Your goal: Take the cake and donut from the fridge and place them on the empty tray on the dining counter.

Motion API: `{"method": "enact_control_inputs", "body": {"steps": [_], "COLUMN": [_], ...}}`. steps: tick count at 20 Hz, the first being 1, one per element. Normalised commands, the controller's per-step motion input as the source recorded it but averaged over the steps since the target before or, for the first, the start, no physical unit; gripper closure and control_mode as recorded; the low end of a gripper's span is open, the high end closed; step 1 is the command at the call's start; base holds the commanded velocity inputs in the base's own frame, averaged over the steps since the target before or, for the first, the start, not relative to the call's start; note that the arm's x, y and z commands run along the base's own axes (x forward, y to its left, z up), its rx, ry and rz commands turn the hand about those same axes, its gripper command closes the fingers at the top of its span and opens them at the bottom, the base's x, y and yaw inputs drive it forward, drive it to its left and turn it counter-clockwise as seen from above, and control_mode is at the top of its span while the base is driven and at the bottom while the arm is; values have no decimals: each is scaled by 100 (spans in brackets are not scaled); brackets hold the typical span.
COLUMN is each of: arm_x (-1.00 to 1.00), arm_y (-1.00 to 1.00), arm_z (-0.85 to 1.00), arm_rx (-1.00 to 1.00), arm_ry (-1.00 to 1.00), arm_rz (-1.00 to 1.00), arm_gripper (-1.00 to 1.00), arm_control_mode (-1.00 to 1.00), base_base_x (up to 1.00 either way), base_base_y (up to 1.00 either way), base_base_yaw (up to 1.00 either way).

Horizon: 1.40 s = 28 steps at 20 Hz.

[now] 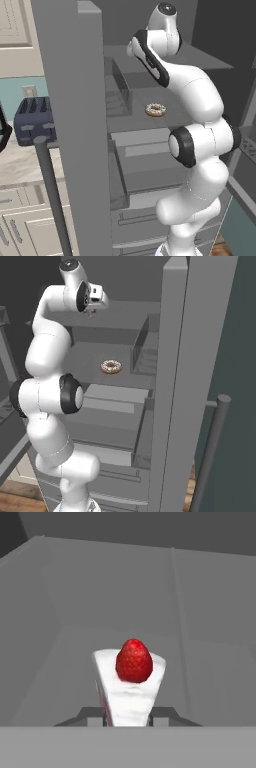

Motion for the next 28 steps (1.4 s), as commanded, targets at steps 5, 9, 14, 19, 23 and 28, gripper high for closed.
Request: {"method": "enact_control_inputs", "body": {"steps": [5,9,14,19,23,28], "arm_x": [-62,-100,-100,-100,-100,-100], "arm_y": [-32,-63,-35,0,1,0], "arm_z": [-2,0,0,0,0,-1], "arm_rx": [0,3,1,0,0,0], "arm_ry": [-17,-17,-20,-3,0,0], "arm_rz": [0,0,0,5,13,13], "arm_gripper": [100,100,100,100,100,100], "arm_control_mode": [-100,-100,-100,-100,-100,-100], "base_base_x": [0,0,0,0,0,0], "base_base_y": [0,0,0,0,0,0], "base_base_yaw": [0,0,0,0,0,0]}}
